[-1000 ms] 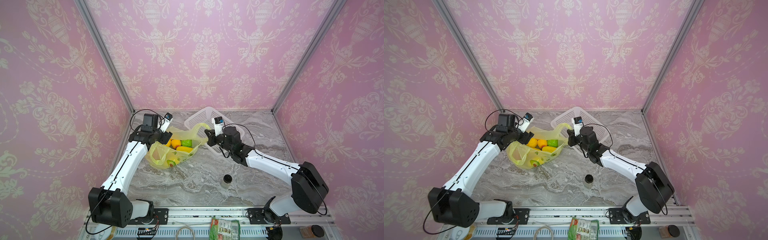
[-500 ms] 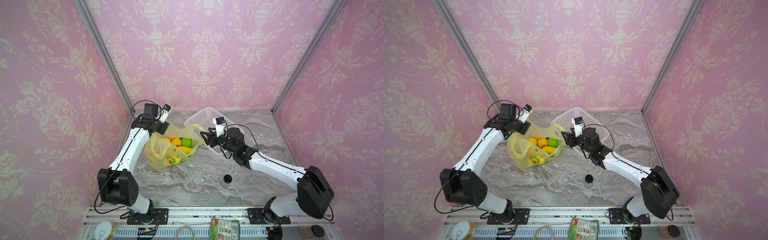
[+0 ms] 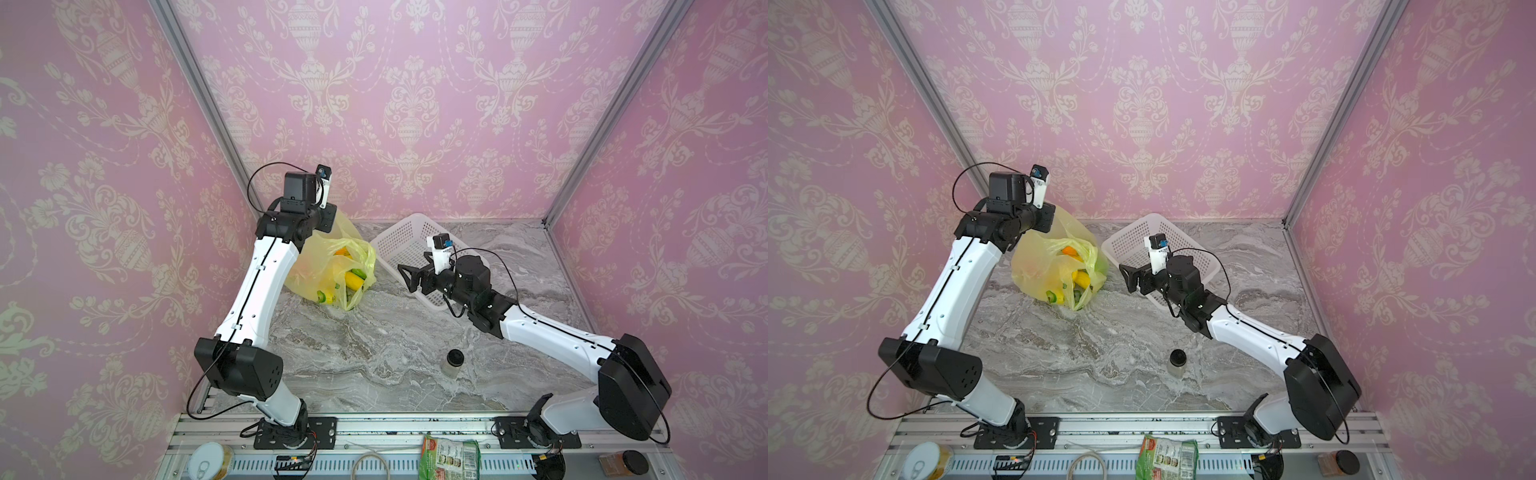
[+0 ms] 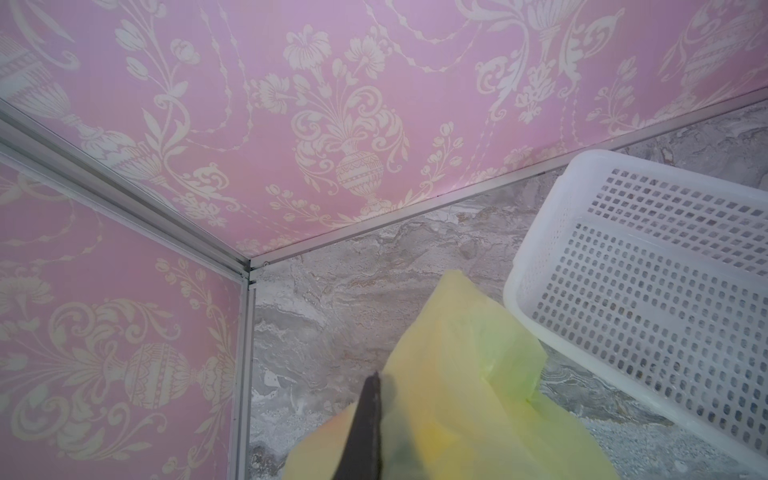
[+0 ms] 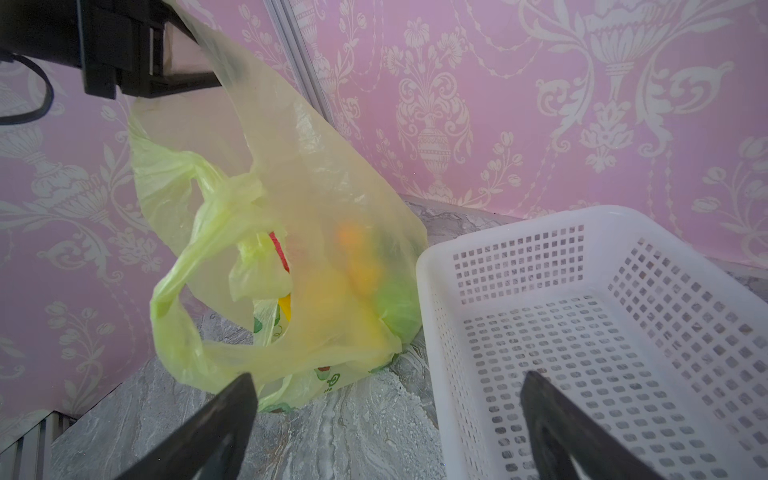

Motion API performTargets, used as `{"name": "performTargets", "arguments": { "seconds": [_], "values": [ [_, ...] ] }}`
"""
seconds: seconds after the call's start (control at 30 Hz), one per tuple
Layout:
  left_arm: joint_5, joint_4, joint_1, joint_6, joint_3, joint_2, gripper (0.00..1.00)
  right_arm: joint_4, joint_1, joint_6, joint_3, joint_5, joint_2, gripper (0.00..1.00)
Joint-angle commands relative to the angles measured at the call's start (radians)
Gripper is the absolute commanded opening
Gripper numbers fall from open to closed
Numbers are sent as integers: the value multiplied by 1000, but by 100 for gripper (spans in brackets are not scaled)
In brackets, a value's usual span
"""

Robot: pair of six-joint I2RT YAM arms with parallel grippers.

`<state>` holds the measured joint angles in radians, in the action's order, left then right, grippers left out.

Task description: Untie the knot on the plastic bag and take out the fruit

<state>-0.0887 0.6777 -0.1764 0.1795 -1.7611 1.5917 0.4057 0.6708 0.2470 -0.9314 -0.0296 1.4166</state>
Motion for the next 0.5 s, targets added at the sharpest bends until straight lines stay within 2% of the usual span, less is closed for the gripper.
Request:
{"name": "performTargets", "arguments": {
  "seconds": [0.0,0.07,0.13,0.2,0.3,0.47],
  "values": [
    [57,-134,-57,-44,194,-83,0,-8,3,-52,27,-6,-54,100],
    [122,-241,-103,-15,357,-145,0,-7,2,-66,40,-8,-71,100],
    [117,-274,-161,27,454,-196,0,-4,2,-80,50,-17,-84,100],
    [69,-268,-204,62,485,-229,0,-2,2,-92,57,-27,-87,100],
    [52,-329,-212,91,544,-272,0,-11,2,-111,53,-47,-87,100],
    [97,-363,-193,131,580,-275,0,-80,4,-140,32,-61,-91,100]
  ]
}}
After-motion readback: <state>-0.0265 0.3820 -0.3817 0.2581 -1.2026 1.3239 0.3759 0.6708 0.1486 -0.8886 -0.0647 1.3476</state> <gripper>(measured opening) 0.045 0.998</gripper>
